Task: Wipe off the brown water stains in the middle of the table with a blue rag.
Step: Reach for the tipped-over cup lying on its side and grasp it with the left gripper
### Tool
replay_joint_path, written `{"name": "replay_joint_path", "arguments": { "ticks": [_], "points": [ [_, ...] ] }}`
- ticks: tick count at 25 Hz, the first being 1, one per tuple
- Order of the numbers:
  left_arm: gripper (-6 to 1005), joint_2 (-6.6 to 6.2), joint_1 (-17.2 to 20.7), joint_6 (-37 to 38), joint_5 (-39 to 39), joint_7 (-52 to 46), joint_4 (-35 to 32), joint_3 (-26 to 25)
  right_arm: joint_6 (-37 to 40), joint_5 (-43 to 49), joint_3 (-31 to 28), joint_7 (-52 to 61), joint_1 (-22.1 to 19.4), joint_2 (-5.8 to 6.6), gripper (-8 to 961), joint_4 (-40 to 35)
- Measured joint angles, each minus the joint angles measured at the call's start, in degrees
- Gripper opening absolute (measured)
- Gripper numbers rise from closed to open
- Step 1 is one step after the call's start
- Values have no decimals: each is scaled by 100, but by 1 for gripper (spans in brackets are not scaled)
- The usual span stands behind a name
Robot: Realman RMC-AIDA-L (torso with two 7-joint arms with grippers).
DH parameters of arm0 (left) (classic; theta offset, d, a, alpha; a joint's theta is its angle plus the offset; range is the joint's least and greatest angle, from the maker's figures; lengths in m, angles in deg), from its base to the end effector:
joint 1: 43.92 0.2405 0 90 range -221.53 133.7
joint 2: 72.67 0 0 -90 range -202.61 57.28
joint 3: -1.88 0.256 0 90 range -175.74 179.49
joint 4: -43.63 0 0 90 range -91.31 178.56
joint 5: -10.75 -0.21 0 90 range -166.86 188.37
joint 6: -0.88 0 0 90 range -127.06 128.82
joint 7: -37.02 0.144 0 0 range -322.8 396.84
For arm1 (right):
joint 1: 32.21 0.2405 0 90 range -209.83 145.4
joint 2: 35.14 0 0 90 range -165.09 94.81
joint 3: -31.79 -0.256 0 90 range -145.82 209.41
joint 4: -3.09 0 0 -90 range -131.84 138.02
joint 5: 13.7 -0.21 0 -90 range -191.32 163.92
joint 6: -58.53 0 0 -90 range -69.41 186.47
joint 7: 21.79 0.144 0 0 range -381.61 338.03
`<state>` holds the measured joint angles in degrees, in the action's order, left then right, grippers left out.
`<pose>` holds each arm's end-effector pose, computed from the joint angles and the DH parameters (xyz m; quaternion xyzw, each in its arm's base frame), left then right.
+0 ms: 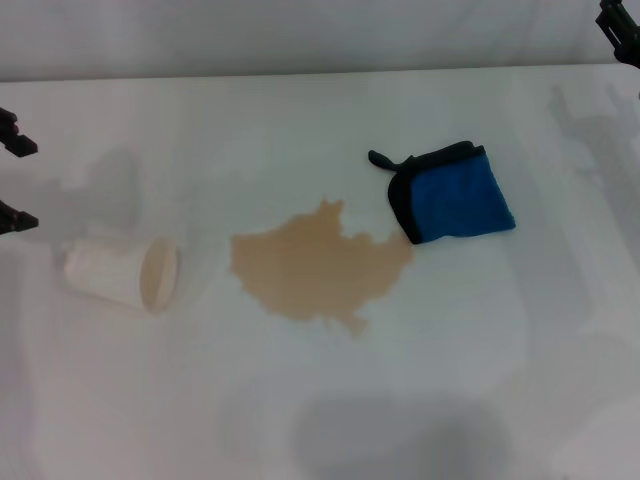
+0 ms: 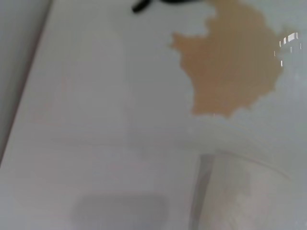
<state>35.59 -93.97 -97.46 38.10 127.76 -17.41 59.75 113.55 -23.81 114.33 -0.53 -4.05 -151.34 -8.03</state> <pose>-0.1851 0.4126 0.0969 -0.9644 0.0409 0.2439 0.0936 0.3500 0.3759 0.0489 -0.6117 0.3148 0.3258 0.6485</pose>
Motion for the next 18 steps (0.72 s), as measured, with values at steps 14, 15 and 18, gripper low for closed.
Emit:
{"name": "replay_joint_path", "arguments": {
  "ticks": [14,15,18],
  "points": [
    [882,639,-61,314,-264,921,23,233,-2,0,-20,312,-57,1,858,9],
    [882,658,-60,321,-273,925,24,367,-2,0,-20,313,-57,0,858,9],
    [883,678,-82,332,-384,872,125,750,-2,0,-18,314,-57,0,858,-2]
  ]
}}
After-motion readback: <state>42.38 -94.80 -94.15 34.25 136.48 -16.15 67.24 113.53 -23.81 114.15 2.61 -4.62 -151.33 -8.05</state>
